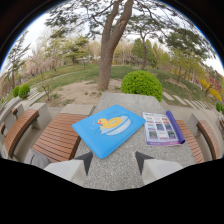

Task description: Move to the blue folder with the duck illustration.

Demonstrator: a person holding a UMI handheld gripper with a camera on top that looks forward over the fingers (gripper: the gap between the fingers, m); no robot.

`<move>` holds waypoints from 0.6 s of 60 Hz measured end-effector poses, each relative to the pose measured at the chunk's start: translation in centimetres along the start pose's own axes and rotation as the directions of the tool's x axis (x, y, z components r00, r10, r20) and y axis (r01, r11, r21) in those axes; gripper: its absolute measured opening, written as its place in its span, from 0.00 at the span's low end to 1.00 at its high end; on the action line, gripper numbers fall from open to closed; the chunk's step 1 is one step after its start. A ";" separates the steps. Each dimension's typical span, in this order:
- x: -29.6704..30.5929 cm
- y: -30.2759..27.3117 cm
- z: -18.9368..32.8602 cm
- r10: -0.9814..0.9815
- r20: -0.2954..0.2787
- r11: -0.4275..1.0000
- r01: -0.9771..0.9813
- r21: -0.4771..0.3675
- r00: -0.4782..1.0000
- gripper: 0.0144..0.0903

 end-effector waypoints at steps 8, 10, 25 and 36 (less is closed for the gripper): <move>0.0 -2.7 6.4 -0.003 -0.004 1.000 0.003 -0.015 1.000 0.93; -0.1 -3.2 8.0 -0.004 -0.005 1.000 0.004 -0.017 1.000 0.93; -0.9 -5.6 19.6 -0.007 0.002 0.999 0.007 -0.050 1.000 0.93; -1.6 -5.6 25.3 -0.020 0.009 0.997 0.021 -0.076 1.000 0.92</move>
